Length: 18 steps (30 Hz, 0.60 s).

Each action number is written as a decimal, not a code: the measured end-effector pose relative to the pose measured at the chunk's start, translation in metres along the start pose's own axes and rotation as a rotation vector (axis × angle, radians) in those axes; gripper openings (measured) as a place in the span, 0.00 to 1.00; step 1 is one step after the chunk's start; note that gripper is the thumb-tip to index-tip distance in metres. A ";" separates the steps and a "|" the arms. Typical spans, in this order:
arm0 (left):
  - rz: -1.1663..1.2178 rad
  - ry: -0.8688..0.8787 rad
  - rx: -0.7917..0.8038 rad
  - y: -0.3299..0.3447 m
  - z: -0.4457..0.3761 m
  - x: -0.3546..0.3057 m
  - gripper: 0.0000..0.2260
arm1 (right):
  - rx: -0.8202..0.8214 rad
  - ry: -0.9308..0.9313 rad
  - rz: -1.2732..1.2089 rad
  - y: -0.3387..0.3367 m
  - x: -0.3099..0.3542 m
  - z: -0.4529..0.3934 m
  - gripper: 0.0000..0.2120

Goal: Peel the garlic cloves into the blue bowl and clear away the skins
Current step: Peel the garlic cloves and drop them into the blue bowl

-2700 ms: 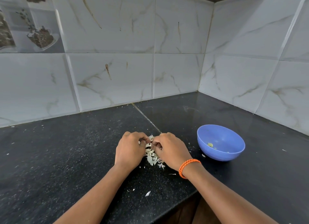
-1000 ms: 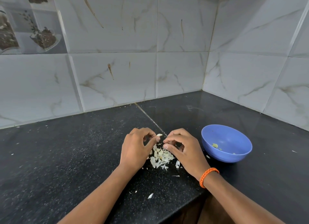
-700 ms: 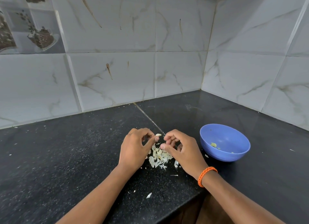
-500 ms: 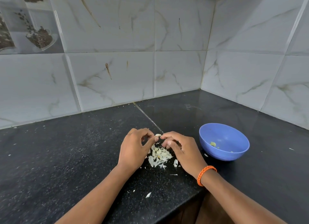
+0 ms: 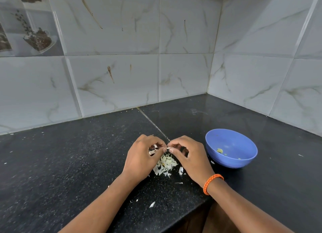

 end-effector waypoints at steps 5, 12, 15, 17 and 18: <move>0.027 0.006 0.003 -0.001 0.000 -0.001 0.05 | -0.013 0.033 -0.052 -0.001 -0.001 0.000 0.08; -0.053 0.065 -0.028 -0.006 0.000 -0.009 0.02 | -0.016 0.027 -0.065 0.000 0.000 0.000 0.10; -0.140 0.121 -0.043 -0.007 0.001 -0.016 0.01 | -0.013 0.001 -0.055 0.000 0.003 0.000 0.11; -0.171 0.123 -0.036 -0.006 0.003 -0.018 0.02 | -0.004 -0.031 -0.034 0.001 0.006 0.000 0.13; -0.178 0.119 -0.033 -0.005 0.003 -0.018 0.03 | -0.003 -0.037 -0.030 0.001 0.006 0.000 0.14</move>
Point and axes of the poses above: each hand's wrist, its own z-axis away from the middle knuckle, its own y-axis out of the palm, x = y × z, the point moved 8 cm from there along -z, towards the middle knuckle, and after that the axes turned 13 degrees about -x, right-handed, at the moved point
